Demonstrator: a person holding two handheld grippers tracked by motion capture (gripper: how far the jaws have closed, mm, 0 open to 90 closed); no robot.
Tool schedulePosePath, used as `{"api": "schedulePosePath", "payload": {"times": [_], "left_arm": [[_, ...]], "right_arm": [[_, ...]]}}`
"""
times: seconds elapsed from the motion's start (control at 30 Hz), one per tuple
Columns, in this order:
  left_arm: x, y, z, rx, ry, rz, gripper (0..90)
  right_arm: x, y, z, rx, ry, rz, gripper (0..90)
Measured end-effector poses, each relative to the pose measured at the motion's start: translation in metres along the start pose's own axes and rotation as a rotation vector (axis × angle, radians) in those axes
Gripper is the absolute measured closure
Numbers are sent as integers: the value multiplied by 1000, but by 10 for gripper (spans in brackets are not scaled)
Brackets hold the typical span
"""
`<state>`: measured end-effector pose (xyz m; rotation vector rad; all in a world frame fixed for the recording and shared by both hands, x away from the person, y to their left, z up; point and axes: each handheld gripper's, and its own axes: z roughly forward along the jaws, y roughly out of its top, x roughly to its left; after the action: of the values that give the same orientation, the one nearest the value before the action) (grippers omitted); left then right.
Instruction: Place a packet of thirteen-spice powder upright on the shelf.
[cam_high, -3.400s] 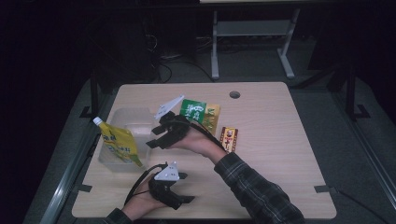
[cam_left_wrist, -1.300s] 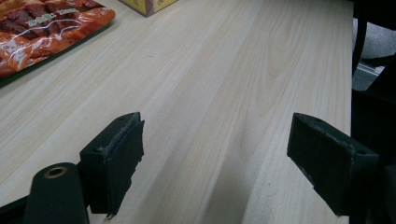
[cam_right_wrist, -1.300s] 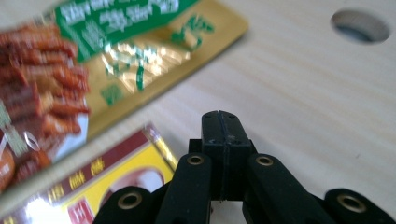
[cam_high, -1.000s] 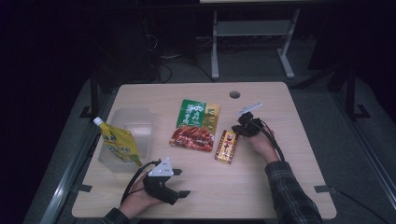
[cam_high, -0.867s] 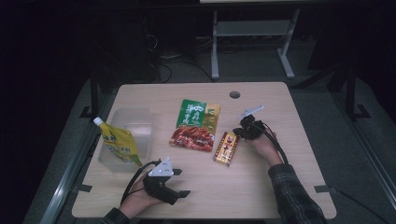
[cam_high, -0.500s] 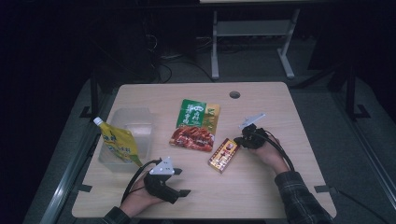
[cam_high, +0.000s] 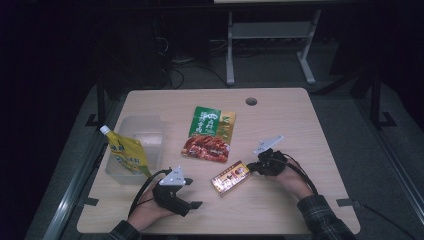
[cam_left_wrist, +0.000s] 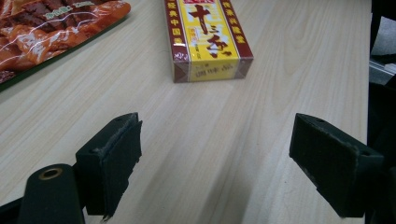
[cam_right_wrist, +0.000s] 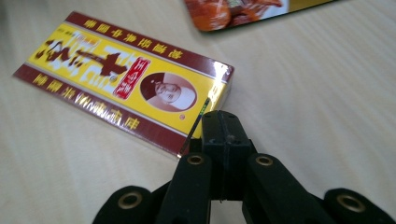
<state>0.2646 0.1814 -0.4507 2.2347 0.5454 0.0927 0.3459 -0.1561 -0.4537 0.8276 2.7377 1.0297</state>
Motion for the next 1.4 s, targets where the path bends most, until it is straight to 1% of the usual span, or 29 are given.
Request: {"api": "schedulePosePath", "payload": {"times": [0.1, 0.2, 0.3, 0.33, 0.37, 0.4, 0.43, 0.47, 0.5, 0.53, 0.57, 0.6, 0.63, 0.67, 0.7, 0.73, 0.77, 0.8, 0.87, 0.93, 0.97, 1.0, 1.07, 1.17, 1.2, 1.27, 1.33, 1.37, 1.4], "left_arm": [[0, 0, 1, 3, 5, 0, 161], [1, -1, 1, 15, 11, 6, 160], [1, -2, 2, 26, 11, 9, 148], [1, -2, 2, 27, 11, 7, 147], [1, -2, 2, 27, 11, 7, 146], [1, -2, 2, 26, 11, 7, 145], [1, -2, 2, 27, 13, 8, 145], [2, -2, 2, 26, 13, 11, 144], [2, -2, 1, 25, 15, 12, 144], [2, -2, 1, 25, 13, 12, 143], [2, -2, 2, 24, 13, 14, 140], [2, -2, 2, 25, 15, 15, 140], [2, -2, 1, 24, 12, 14, 138], [2, -2, 1, 24, 12, 14, 138], [2, -2, 1, 24, 11, 13, 138], [2, -2, 1, 25, 10, 17, 138], [2, -1, 1, 27, 11, 20, 138], [3, -1, 1, 24, 13, 21, 138], [3, 0, 2, 21, 14, 16, 139], [3, 2, 4, 22, 9, 16, 139], [4, 3, 5, 31, 9, 30, 139], [3, 5, 8, 34, 9, 38, 139], [3, 7, 11, 41, 14, 55, 139], [4, 11, 19, 41, 5, 53, 143], [4, 12, 21, 45, -1, 61, 143], [3, 14, 25, 60, 3, 77, 148], [2, 14, 28, 57, -2, 72, 168], [3, 15, 29, 73, -3, 92, 177], [2, 14, 31, 65, -4, 80, 199]], "right_arm": [[6, -2, -1, 8, 11, -6, 900], [14, -5, -1, 9, 37, -12, 900], [21, -7, -1, 11, 52, -41, 900], [26, -8, -1, 10, 71, -51, 900], [26, -8, -1, 10, 71, -51, 900], [31, -8, -1, 5, 93, -50, 900], [31, -8, -1, 5, 93, -50, 900], [33, -9, -1, 4, 104, -41, 900], [35, -9, 0, 6, 106, -61, 900], [38, -10, 0, 10, 118, -51, 900], [40, -10, 1, 17, 115, -73, 900], [40, -10, 1, 17, 115, -73, 900], [43, -10, -3, 15, 97, -51, 892], [43, -10, -3, 15, 97, -51, 892], [42, -11, -5, 9, 84, -50, 841], [43, -13, -7, -6, 82, -28, 793], [43, -16, -11, -13, 69, -11, 721], [44, -18, -14, -16, 58, 11, 670], [45, -25, -18, -33, 31, 27, 553], [47, -30, -21, -47, 15, 42, 488], [48, -33, -24, -53, 4, 43, 450], [50, -36, -26, -64, -13, 55, 436], [50, -41, -30, -77, -19, 67, 424], [51, -45, -34, -76, -27, 85, 418], [51, -46, -34, -76, -29, 81, 418], [50, -46, -34, -80, -32, 86, 418], [49, -47, -34, -79, -35, 86, 418], [49, -47, -34, -78, -34, 93, 418], [49, -47, -34, -79, -35, 94, 418]]}}
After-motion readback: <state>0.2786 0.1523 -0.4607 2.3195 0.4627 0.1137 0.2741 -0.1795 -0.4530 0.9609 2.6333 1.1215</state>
